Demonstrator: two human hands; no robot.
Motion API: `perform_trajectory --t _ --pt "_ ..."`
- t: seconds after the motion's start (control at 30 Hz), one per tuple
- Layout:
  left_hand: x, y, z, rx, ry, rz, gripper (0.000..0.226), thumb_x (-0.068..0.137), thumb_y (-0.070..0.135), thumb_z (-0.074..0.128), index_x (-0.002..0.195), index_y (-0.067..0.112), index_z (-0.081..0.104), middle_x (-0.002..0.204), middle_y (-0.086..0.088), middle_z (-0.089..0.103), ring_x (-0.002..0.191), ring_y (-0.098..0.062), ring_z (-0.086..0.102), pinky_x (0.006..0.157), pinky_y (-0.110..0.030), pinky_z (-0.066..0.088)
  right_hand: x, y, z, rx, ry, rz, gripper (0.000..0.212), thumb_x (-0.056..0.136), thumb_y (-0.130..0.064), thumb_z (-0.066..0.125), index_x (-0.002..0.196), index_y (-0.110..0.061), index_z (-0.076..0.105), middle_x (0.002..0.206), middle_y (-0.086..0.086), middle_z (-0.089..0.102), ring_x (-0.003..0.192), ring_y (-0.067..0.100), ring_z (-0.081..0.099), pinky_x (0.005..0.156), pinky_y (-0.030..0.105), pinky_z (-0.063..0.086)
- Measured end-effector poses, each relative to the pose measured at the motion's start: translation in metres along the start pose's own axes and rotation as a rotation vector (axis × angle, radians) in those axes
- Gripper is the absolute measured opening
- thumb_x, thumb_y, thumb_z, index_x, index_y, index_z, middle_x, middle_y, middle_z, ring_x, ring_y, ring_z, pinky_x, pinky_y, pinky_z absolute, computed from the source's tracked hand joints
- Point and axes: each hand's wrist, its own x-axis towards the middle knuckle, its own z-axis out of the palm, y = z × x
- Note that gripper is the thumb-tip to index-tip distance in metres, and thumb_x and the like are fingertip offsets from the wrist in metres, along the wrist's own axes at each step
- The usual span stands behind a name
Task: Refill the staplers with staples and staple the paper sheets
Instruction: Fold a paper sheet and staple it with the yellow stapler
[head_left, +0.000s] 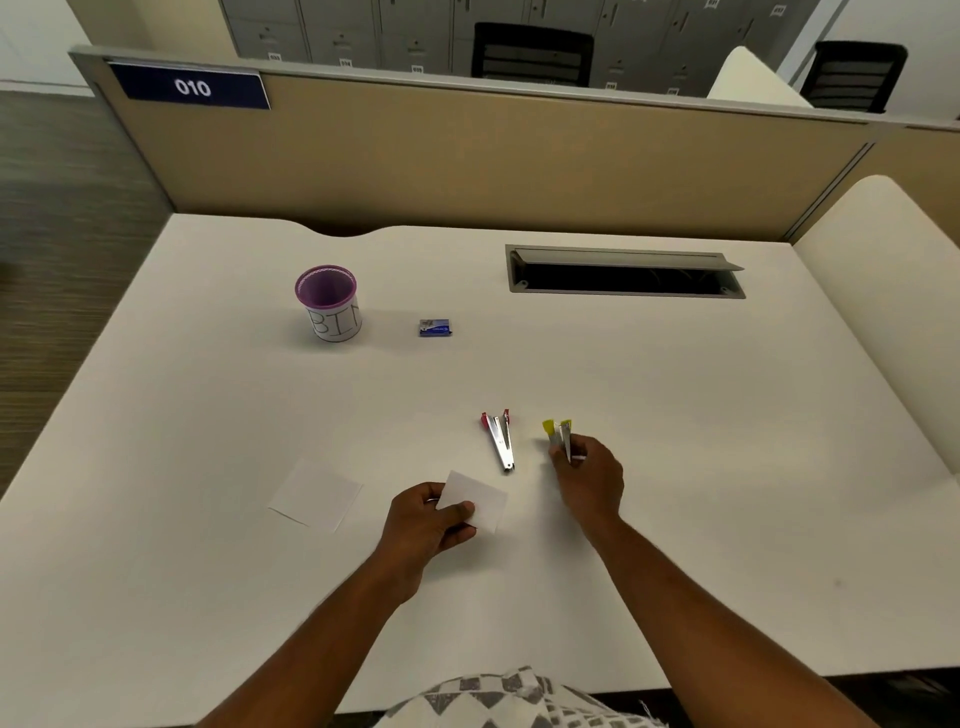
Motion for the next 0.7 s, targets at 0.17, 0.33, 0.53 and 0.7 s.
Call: perform_trajectory --t 0.17,0.33,0.53,0.7 --pt "0.002 0.002 0.001 -0.001 0.010 0.008 0.016 0.088 0.001 0.073 0.100 0.009 0.067 0.107 -0.015 0.073 0.085 -0.026 0.075 0.071 -0.029 0.064 0.014 -0.008 0.012 -0.142 -0.014 -0.062 0.025 0.088 -0.031 0.073 0.109 -0.017 0.072 0.106 0.004 0.069 0.098 0.026 0.067 0.083 0.034 0.051" --pt "0.003 0.005 -0.001 0.011 0.020 0.008 0.013 0.092 0.000 0.067 0.101 0.009 0.067 0.109 -0.016 0.073 0.092 -0.028 0.074 0.075 -0.031 0.064 0.022 -0.014 0.019 -0.176 -0.030 -0.090 0.025 0.088 -0.033 0.072 0.108 -0.019 0.071 0.109 0.004 0.065 0.100 0.026 0.065 0.084 0.033 0.049" --pt "0.006 0.006 -0.004 0.005 0.035 0.000 0.013 0.093 0.000 0.065 0.101 0.009 0.068 0.107 -0.016 0.074 0.090 -0.027 0.075 0.078 -0.033 0.063 0.026 -0.011 0.018 -0.218 0.018 -0.094 0.027 0.088 -0.032 0.071 0.110 -0.016 0.069 0.110 0.005 0.063 0.100 0.028 0.064 0.085 0.036 0.049" --pt "0.005 0.007 -0.002 0.024 0.036 -0.003 0.013 0.094 0.001 0.064 0.099 0.013 0.067 0.105 -0.013 0.074 0.090 -0.026 0.076 0.075 -0.032 0.064 0.026 -0.006 0.013 -0.184 0.040 -0.064 0.034 0.087 -0.037 0.073 0.112 -0.015 0.067 0.113 0.005 0.062 0.103 0.029 0.063 0.085 0.038 0.050"
